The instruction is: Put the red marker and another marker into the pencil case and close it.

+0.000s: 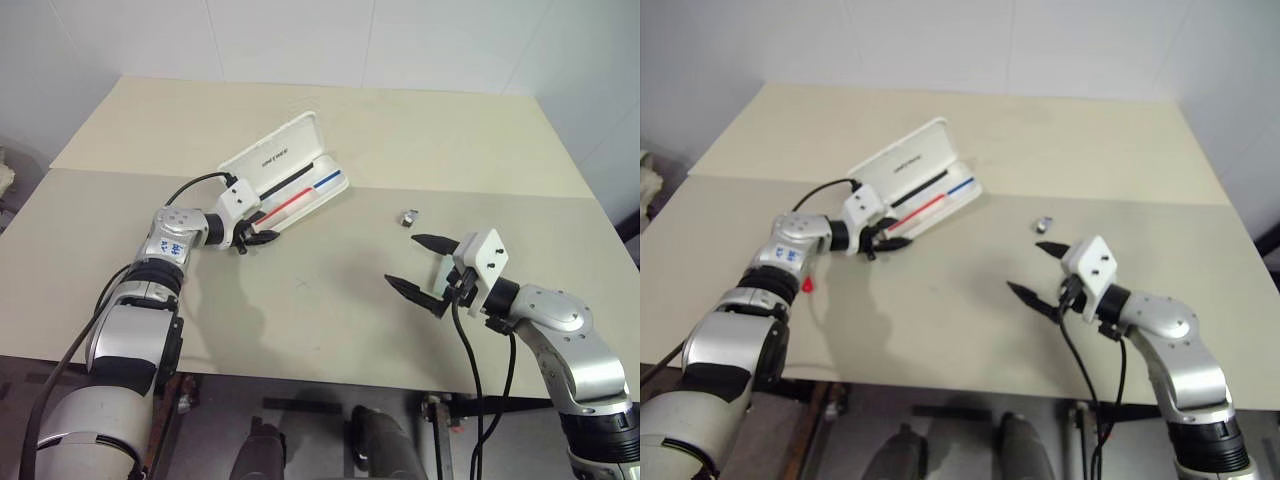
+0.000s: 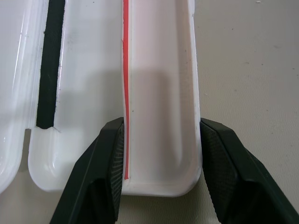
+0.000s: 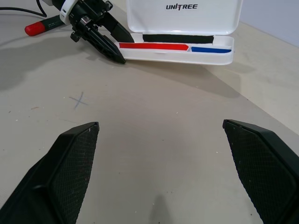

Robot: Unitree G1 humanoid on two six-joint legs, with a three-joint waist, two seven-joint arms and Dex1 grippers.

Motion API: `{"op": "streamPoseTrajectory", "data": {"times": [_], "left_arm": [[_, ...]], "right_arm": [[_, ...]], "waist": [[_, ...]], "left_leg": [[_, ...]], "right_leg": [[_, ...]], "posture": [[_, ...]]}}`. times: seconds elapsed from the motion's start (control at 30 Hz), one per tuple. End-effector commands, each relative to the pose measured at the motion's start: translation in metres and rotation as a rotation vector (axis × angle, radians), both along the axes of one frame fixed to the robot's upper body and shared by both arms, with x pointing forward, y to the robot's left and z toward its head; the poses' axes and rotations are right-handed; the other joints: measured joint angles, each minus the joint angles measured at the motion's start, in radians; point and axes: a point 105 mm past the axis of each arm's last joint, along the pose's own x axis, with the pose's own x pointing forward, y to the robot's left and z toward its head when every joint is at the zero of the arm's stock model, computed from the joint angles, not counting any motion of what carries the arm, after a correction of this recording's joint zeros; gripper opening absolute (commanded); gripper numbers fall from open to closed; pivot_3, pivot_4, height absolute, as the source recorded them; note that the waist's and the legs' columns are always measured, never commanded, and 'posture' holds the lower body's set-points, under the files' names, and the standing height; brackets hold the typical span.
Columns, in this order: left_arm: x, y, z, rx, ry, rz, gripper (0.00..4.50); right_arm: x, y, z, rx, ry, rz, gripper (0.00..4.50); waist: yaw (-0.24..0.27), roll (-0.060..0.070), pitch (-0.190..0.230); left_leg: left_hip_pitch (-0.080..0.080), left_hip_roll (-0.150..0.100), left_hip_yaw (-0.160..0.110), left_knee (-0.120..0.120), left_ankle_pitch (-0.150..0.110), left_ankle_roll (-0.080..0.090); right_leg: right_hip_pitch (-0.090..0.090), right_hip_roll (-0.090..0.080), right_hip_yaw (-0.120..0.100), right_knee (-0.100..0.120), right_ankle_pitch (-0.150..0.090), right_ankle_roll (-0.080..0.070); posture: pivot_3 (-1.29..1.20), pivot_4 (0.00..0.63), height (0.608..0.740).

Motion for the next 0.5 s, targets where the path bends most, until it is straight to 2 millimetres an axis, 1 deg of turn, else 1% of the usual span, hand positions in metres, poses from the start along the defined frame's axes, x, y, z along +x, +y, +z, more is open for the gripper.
{"op": "streamPoseTrajectory", "data": {"times": [0.03,0.17,0.3,0.5], "left_arm": [[-0.001,0.002,-0.006,0.027,0.023,0.002,1.97],[0.0,0.003,0.005,0.037,-0.017,-0.013,1.97],[-0.006,0.005,0.014,0.066,-0.041,-0.084,1.97],[-0.031,0.014,0.019,0.183,-0.068,-0.274,1.97]], "right_arm": [[0.0,0.002,0.01,-0.001,-0.049,0.006,4.5],[0.0,0.002,0.011,0.001,-0.052,0.007,4.5],[-0.001,0.001,0.013,0.001,-0.053,0.009,4.5],[-0.001,0.0,0.013,-0.001,-0.051,0.007,4.5]], "waist": [[0.0,0.0,0.0],[0.0,0.0,0.0],[-0.002,0.0,0.0],[-0.001,0.0,0.0]], "left_leg": [[0.0,0.0,0.0,0.0,0.0,0.0],[0.0,0.0,0.0,0.0,0.0,0.0],[-0.001,0.0,0.0,-0.001,0.0,0.0],[-0.002,0.0,0.0,-0.003,0.0,0.0]], "right_leg": [[0.0,0.0,0.0,0.0,0.0,0.0],[0.0,0.0,0.0,0.0,0.0,0.0],[0.0,0.0,0.0,0.001,0.0,0.0],[-0.002,0.0,0.0,0.0,0.0,0.0]], "posture": [[0.0,0.15,0.74],[0.0,0.15,0.74],[0.0,0.15,0.74],[0.0,0.15,0.74]]}}
